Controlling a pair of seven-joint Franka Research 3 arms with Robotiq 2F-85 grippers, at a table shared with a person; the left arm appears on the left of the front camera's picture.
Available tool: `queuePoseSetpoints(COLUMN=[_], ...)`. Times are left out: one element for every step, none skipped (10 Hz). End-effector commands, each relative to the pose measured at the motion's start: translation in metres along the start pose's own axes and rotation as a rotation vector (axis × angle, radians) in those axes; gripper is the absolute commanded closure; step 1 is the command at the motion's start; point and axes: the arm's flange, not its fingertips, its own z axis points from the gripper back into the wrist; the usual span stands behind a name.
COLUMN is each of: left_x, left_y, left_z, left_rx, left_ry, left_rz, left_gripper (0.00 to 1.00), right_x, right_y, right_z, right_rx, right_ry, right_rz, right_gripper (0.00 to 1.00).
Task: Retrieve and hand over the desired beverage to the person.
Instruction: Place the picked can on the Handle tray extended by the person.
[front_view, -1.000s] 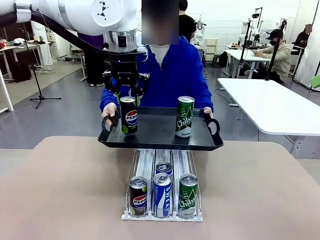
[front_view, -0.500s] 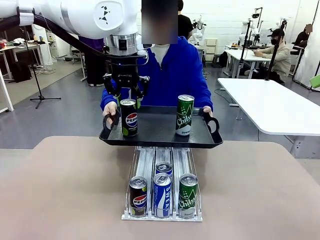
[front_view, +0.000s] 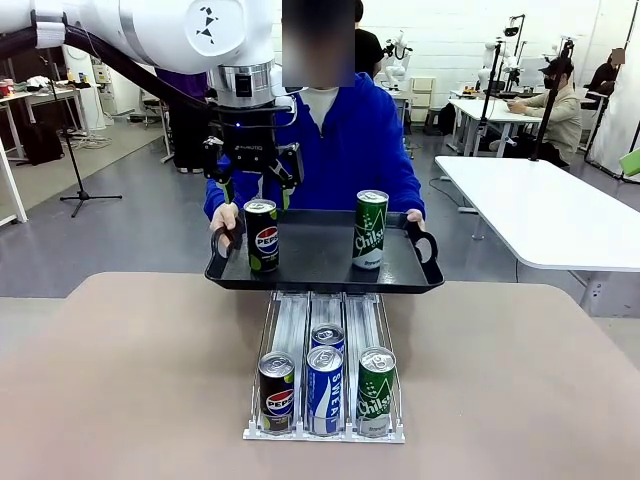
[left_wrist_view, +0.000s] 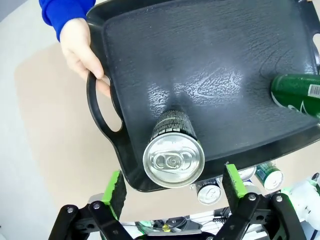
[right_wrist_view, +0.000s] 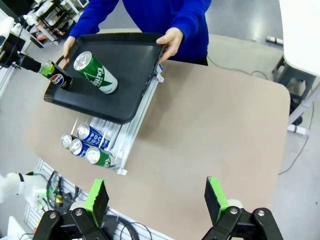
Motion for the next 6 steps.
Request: queuePoseSetpoints(left_x=[-0.001, -0.003, -0.008, -0.026, -0.049, -0.075], left_y=[0.007, 0.007, 0.010, 0.014, 0.021, 0.032], left_z=[0.005, 0.010, 0.020, 0.038, 0.056, 0.070], left_rx=[-0.021, -0.019, -0.033, -0.043, -0.062, -0.087], left_ry=[-0.002, -0.010, -0.018, -0.048, -0.090, -0.135], left_rz=[-0.020, -0.023, -0.028, -0.049, -0.081, -0.129], left_gripper=[0.00, 0.00, 0.00, 0.00, 0.00, 0.00], right_x=[0.004, 0.004, 0.004, 0.004, 0.004, 0.004], right_y=[0.000, 0.000, 0.000, 0.000, 0.000, 0.000], right_z=[0.001, 0.001, 0.001, 0.001, 0.001, 0.001], right_rx=[0.001, 0.001, 0.001, 0.001, 0.001, 0.001], right_ry=[0.016, 0.016, 0.016, 0.016, 0.016, 0.016], right_rz=[0.000, 0.000, 0.000, 0.000, 0.000, 0.000], right_gripper=[0.00, 0.00, 0.00, 0.00, 0.00, 0.00])
